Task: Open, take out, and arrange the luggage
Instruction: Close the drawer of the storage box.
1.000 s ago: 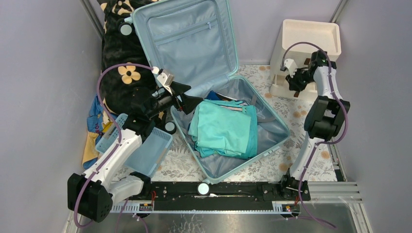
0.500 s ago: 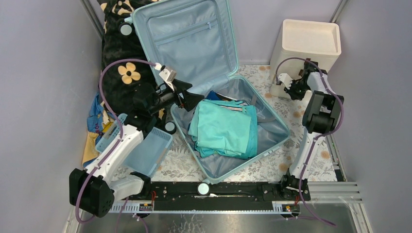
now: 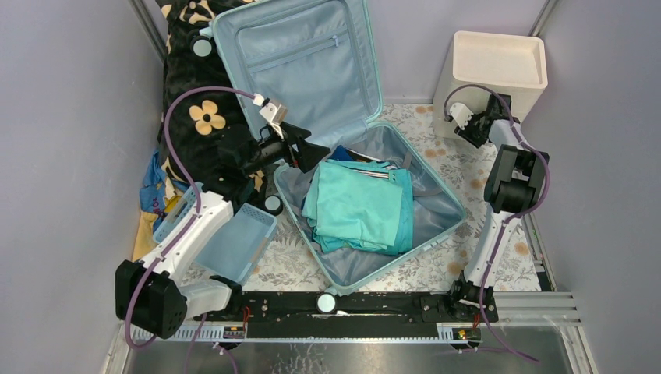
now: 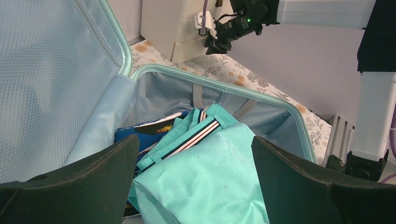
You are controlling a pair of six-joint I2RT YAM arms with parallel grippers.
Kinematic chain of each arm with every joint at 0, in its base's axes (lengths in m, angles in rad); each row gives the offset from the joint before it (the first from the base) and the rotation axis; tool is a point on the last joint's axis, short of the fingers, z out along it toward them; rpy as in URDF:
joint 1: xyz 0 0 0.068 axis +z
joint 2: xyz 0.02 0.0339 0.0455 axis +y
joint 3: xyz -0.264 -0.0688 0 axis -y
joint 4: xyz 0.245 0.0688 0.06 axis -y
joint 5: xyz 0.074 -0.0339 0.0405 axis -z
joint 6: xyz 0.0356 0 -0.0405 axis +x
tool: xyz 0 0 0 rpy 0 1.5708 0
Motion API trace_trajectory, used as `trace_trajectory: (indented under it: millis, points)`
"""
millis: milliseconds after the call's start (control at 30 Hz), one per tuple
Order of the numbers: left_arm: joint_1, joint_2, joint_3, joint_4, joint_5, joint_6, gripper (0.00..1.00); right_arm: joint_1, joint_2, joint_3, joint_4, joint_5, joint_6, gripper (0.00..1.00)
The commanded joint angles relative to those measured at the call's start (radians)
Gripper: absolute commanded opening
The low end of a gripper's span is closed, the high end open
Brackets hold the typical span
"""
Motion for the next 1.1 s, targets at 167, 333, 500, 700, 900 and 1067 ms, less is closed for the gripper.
trace_trajectory:
  millis: [167, 333, 500, 700, 900, 1067]
  points:
    - [-0.003, 0.016, 0.052, 0.019, -0.011, -0.013, 0.98, 0.002, -0.021, -0.058, 0.318, 0.051, 0.185, 0.39]
    - [-0.003, 0.015, 0.058, 0.034, -0.010, -0.030, 0.98, 0.002, -0.069, -0.142, 0.421, 0.057, 0.225, 0.41]
    - [-0.002, 0.014, 0.074, 0.045, -0.021, -0.062, 0.99, 0.000, -0.151, -0.190, 0.365, 0.012, 0.282, 0.38]
    - [0.016, 0.009, 0.133, 0.015, -0.097, -0.171, 0.99, -0.010, -0.346, -0.156, 0.051, -0.178, 0.426, 0.36]
    - [0.123, 0.004, 0.130, 0.086, -0.052, -0.426, 0.99, -0.018, -0.552, -0.067, -0.140, -0.402, 0.626, 0.97]
    - [0.178, 0.045, 0.158, 0.071, 0.087, -0.592, 0.98, -0.023, -0.602, 0.125, -0.492, -0.772, 0.659, 1.00]
